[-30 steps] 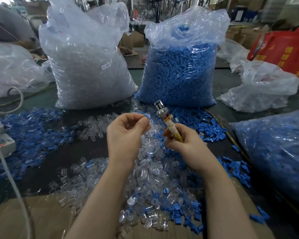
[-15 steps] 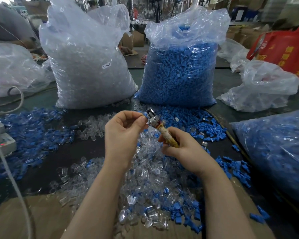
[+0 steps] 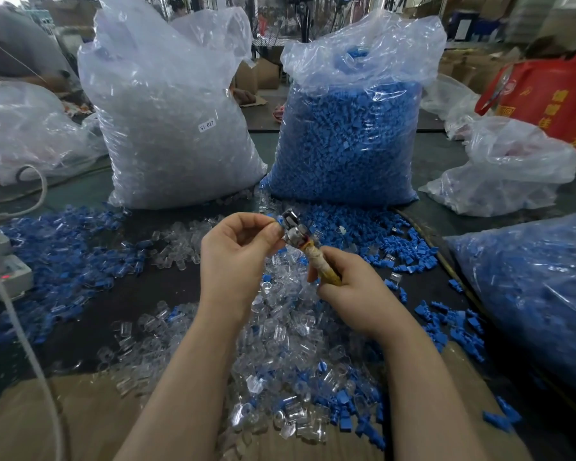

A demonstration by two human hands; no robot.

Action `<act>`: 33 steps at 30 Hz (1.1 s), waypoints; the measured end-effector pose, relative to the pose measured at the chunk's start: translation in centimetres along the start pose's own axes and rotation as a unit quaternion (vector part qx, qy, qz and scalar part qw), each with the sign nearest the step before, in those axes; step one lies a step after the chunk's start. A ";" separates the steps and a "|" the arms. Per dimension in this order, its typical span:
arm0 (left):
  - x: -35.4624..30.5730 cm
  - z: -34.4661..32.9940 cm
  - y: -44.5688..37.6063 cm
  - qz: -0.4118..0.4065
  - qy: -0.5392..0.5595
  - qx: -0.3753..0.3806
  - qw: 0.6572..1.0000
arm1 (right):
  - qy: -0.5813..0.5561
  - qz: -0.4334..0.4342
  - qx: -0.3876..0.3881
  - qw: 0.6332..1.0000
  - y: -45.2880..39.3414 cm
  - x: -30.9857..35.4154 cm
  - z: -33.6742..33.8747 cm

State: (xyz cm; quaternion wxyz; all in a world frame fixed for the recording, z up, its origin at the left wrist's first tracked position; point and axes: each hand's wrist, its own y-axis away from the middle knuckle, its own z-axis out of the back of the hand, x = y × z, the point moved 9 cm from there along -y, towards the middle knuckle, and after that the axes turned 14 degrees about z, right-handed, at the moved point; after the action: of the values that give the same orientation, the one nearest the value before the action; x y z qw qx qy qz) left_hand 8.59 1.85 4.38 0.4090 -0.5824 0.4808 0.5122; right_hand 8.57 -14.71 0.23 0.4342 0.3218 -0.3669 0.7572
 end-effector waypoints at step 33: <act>-0.1 14.6 -1.9 0.073 -0.493 -0.315 0.808 | 0.186 -0.148 -0.148 0.960 1.0 -3.9 4.2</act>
State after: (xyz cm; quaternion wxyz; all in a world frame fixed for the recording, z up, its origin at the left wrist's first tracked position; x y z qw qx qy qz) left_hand 7.44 16.36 2.37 0.3463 -0.3121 0.0679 0.8821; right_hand 10.02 -20.21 -1.04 0.6449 0.1584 -0.3362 0.6678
